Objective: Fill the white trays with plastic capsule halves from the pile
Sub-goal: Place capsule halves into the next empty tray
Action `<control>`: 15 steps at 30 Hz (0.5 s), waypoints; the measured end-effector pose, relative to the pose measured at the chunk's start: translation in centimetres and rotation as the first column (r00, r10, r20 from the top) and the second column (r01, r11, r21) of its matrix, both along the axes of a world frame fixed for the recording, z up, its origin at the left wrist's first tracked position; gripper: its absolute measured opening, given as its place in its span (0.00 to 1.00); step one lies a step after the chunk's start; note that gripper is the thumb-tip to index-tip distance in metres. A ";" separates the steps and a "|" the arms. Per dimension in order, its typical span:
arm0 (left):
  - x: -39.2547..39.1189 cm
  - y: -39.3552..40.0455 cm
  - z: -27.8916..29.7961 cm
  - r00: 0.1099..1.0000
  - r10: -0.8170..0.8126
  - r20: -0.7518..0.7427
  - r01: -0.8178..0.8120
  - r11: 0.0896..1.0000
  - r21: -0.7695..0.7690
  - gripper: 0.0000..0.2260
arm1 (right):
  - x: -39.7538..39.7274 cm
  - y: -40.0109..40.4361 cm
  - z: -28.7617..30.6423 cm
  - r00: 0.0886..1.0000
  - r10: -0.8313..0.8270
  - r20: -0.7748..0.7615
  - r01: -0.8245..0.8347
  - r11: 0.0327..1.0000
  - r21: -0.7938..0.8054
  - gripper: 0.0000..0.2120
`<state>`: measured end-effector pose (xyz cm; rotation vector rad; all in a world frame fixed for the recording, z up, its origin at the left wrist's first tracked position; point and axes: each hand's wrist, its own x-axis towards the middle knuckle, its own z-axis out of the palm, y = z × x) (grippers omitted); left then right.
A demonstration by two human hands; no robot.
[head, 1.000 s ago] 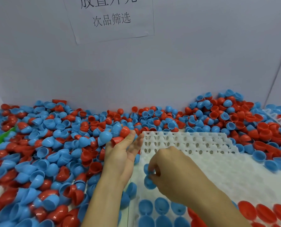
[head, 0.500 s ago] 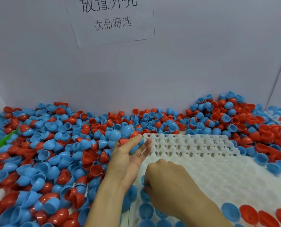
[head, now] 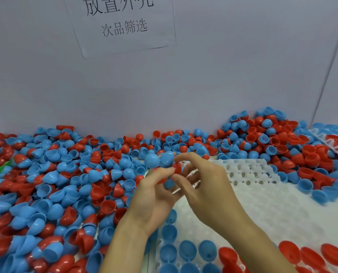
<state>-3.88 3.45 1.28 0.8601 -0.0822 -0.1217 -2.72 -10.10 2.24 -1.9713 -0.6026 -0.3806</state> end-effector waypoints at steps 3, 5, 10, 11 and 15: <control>0.0 -0.3 0.1 1.000 -0.005 -0.028 0.005 1.000 0.008 0.26 | 0.2 -0.2 0.1 0.999 -0.035 -0.017 0.036 0.997 0.071 0.10; 0.2 -0.2 0.0 0.999 0.005 -0.041 -0.006 1.000 -0.027 0.28 | 0.4 -0.4 0.2 0.999 -0.038 -0.029 0.041 0.993 0.107 0.08; 0.7 -0.3 -0.6 0.997 0.060 -0.050 -0.060 0.998 -0.006 0.26 | 0.4 -0.5 0.2 0.998 -0.023 -0.050 0.028 0.994 0.110 0.09; 0.8 -0.4 -0.7 0.996 0.076 -0.045 -0.075 0.997 0.018 0.25 | 0.5 -0.5 0.1 0.998 -0.025 -0.053 0.031 0.994 0.102 0.10; 1.0 -0.6 -1.0 0.991 0.130 -0.021 -0.127 0.987 0.102 0.21 | 0.6 -0.7 -0.2 0.998 -0.020 -0.066 0.020 1.000 0.009 0.09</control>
